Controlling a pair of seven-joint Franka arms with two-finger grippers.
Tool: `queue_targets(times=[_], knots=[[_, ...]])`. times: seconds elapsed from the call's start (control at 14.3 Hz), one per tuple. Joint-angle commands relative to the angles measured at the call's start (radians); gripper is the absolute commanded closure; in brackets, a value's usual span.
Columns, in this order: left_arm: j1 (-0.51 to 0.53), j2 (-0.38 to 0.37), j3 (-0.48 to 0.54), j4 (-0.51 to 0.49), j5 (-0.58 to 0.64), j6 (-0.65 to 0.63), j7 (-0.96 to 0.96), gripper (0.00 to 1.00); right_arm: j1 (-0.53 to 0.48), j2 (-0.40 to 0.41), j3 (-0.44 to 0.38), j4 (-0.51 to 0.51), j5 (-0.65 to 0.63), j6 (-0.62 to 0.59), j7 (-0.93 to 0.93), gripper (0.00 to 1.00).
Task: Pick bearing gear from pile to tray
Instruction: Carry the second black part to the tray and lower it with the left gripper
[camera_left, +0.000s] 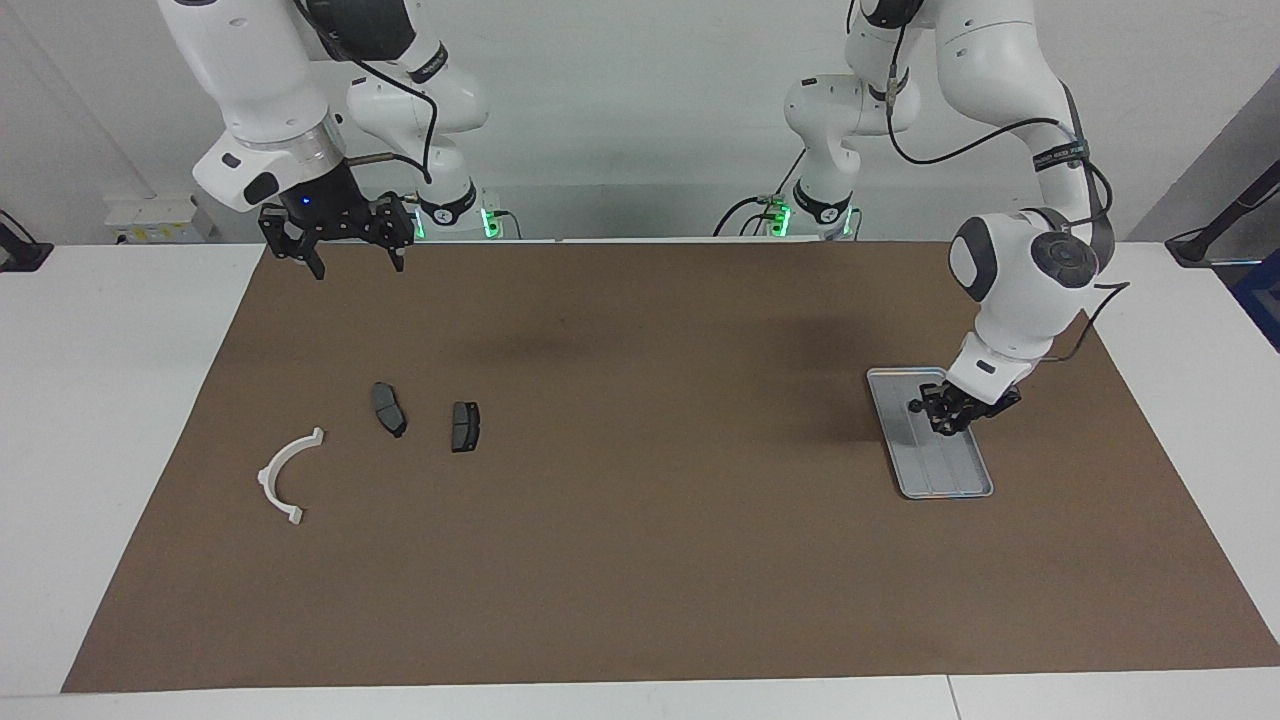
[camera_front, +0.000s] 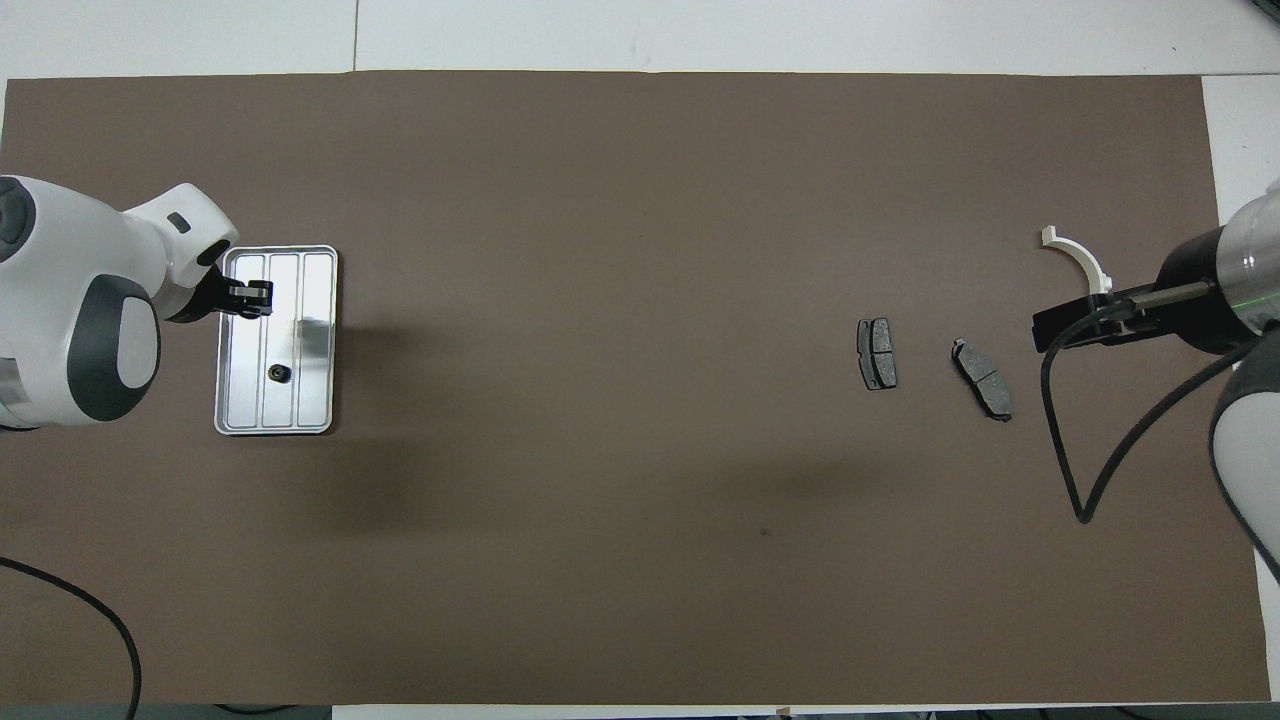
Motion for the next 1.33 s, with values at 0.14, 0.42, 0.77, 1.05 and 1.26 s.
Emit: queue_targets(times=[0.14,0.42,0.77,1.05,1.26], knots=[[0.017,-0.009,-0.013,-0.104,-0.019,0.133,0.037,1.0,0.0,-0.01,-0.004,-0.014,-0.008,0.012,0.017,0.0],[0.008,0.026,-0.013,-0.129,-0.019,0.22,0.025,1.0,-0.005,-0.012,-0.004,-0.014,-0.006,0.013,0.017,0.0],[0.002,0.037,-0.013,-0.149,-0.019,0.263,0.011,1.0,-0.005,-0.012,-0.004,-0.014,-0.006,0.016,0.017,0.0],[-0.018,0.051,-0.011,-0.159,-0.019,0.3,-0.012,1.0,-0.007,-0.012,-0.004,-0.014,-0.006,0.015,0.015,0.0],[-0.02,0.051,-0.011,-0.156,-0.017,0.291,0.001,0.07,-0.007,-0.012,-0.004,-0.014,-0.005,0.015,0.015,0.0]])
